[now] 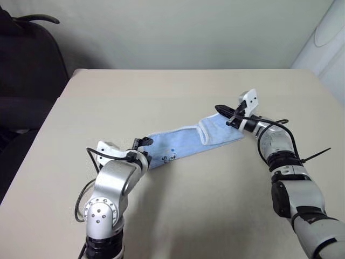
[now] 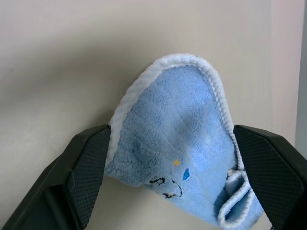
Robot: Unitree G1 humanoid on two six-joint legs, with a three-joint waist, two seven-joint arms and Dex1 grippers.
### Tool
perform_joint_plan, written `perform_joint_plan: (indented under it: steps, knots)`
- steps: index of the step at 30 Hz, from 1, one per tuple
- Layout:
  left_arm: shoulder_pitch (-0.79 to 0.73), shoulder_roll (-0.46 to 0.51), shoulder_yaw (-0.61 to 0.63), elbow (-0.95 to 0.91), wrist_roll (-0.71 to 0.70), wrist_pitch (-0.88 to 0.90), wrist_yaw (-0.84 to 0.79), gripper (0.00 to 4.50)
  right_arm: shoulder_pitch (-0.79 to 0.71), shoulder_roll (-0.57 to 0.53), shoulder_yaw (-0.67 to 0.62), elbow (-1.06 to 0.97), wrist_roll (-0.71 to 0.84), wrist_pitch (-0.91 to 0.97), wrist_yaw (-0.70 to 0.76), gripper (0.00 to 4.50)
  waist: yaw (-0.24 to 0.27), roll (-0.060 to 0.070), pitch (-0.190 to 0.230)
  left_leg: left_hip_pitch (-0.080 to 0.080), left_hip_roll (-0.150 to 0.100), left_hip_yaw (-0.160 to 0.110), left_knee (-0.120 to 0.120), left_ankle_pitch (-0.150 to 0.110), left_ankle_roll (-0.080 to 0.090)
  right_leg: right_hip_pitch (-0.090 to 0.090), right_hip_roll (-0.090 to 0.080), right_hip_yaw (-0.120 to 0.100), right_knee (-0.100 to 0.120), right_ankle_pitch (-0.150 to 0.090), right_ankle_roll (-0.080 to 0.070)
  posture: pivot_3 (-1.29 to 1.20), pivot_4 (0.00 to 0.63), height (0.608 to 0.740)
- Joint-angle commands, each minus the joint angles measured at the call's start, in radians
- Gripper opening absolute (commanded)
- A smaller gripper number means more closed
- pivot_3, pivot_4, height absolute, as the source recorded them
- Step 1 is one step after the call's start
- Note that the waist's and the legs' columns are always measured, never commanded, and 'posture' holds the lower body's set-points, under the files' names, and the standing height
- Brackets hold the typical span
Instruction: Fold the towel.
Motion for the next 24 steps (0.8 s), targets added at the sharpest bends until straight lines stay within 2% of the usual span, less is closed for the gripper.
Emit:
perform_joint_plan:
  steps: [1,5,13,24]
  knots:
    - [-0.003,-0.014,-0.002,-0.006,-0.003,0.002,-0.016,4.49,-0.020,-0.016,-0.003,-0.016,-0.004,-0.013,0.016,0.00,0.000,0.000,0.000,0.000,0.000,0.000,0.000,0.000,0.000,0.000,0.000,0.000,0.000,0.000,0.000,0.00,0.150,0.740]
    - [-0.011,-0.064,-0.035,0.018,-0.060,0.001,0.037,4.49,-0.004,-0.021,-0.008,-0.031,-0.005,-0.015,0.015,0.00,0.001,0.000,0.000,0.000,0.000,0.001,0.000,0.000,0.000,0.000,0.000,0.000,0.000,0.000,0.000,0.00,0.150,0.740]
    - [-0.024,-0.118,-0.034,0.078,-0.057,0.005,0.056,4.49,0.034,-0.044,-0.016,-0.074,0.000,-0.005,0.002,0.00,0.003,0.000,0.000,0.000,0.000,0.010,0.000,0.000,0.000,0.000,0.000,0.000,0.000,0.000,0.000,0.00,0.150,0.740]
    - [-0.095,-0.009,0.016,0.060,0.032,0.053,0.021,4.49,0.055,-0.054,-0.017,-0.101,0.003,0.004,-0.010,0.00,0.003,0.000,0.000,0.001,0.002,0.016,0.001,-0.001,0.001,0.000,0.000,0.000,0.001,0.000,0.000,0.00,0.150,0.740]
